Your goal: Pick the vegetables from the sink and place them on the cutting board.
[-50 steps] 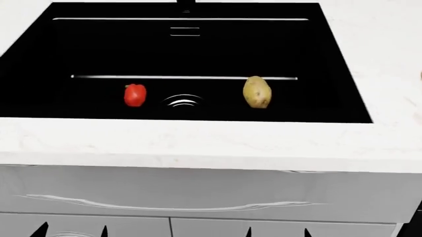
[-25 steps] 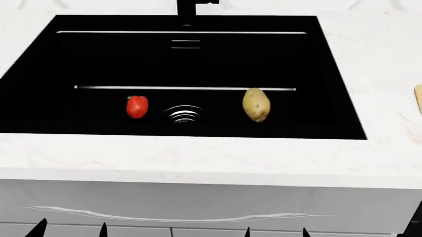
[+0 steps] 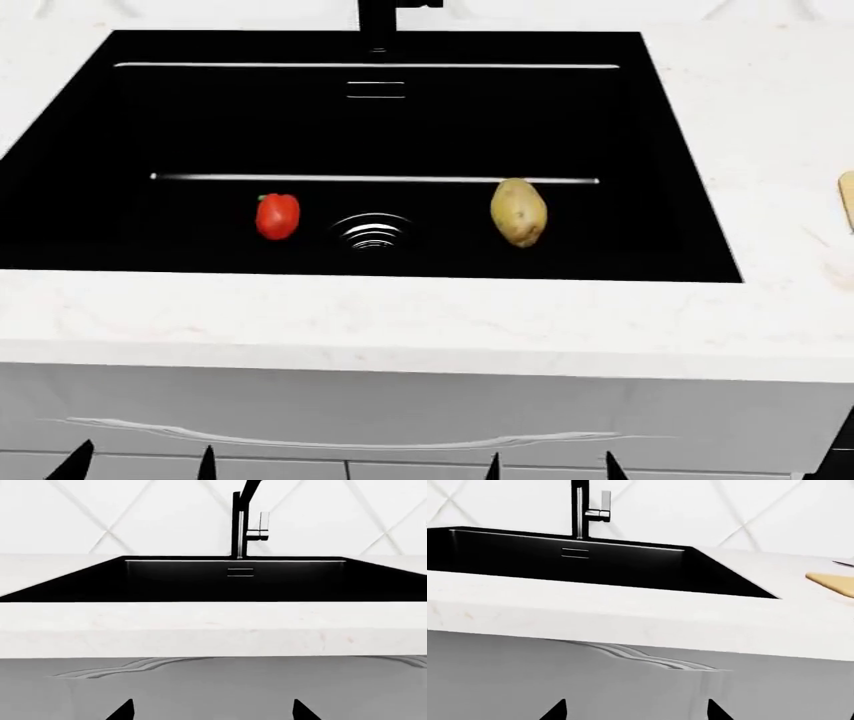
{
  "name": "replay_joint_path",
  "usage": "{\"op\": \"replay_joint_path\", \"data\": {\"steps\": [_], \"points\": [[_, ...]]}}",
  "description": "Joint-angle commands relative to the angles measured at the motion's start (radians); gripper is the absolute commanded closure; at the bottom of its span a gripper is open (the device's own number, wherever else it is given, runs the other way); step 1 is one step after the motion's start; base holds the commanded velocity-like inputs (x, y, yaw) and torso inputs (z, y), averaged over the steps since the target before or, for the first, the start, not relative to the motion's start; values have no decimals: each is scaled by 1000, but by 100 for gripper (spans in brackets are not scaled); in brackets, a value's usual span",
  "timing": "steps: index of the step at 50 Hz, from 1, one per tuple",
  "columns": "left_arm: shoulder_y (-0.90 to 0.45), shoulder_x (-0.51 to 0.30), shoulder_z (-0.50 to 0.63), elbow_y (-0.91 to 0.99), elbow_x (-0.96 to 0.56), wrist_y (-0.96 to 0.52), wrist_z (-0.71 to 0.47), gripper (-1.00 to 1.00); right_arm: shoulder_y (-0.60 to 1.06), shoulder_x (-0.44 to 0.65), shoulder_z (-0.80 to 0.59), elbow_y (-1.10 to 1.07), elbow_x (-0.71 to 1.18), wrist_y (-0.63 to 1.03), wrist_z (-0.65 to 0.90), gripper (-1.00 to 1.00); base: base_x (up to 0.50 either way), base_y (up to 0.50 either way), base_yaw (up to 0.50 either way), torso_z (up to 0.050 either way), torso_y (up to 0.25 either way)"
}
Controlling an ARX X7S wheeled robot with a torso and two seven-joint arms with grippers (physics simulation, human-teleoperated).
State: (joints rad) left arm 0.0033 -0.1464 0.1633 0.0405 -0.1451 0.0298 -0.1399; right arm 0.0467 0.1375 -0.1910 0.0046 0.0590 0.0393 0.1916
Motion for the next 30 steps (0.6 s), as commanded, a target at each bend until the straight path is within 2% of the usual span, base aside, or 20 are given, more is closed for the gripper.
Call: {"op": "replay_joint_path", "data": {"steps": [1, 2, 3, 4, 8, 12, 17, 21, 23, 25, 30], "points": [[-17, -16, 4, 146, -50, -165, -21, -100, 66, 11, -16, -94, -27, 122, 21, -100, 0, 0, 0, 0, 0], [-93, -12, 12, 230, -42, -284, -53, -100, 141, 21, -2, -204, -2, 272, 4, -100, 0, 0, 0, 0, 0], [-94, -13, 13, 234, -43, -289, -55, -100, 141, 22, -2, -210, -1, 281, 5, -100, 0, 0, 0, 0, 0], [-134, -20, 7, 311, -64, -370, -62, -100, 231, 29, 7, -256, 12, 388, -7, -100, 0, 0, 0, 0, 0], [-262, -25, -13, 452, -159, -615, -81, -100, 333, 39, 36, -318, 51, 502, -22, -100, 0, 0, 0, 0, 0], [-374, -14, -41, 498, -230, -768, -102, -100, 458, 65, 60, -360, 87, 630, -51, -100, 0, 0, 0, 0, 0], [-560, -6, -66, 389, -296, -889, -80, -100, 620, 95, 87, -294, 136, 745, -105, -100, 0, 0, 0, 0, 0], [-714, 8, -48, 233, -298, -928, -58, -100, 746, 95, 90, -132, 155, 778, -140, -100, 0, 0, 0, 0, 0], [-791, 5, -24, 137, -281, -911, -32, -100, 823, 100, 69, -20, 147, 765, -167, -100, 0, 0, 0, 0, 0], [-881, 45, -64, -62, -285, -865, -21, -100, 918, 105, 23, 137, 114, 738, -188, -100, 0, 0, 0, 0, 0], [-998, 49, -20, -218, -251, -838, 5, -100, 1018, 85, 42, 318, 148, 688, -245, -100, 0, 0, 0, 0, 0]]}}
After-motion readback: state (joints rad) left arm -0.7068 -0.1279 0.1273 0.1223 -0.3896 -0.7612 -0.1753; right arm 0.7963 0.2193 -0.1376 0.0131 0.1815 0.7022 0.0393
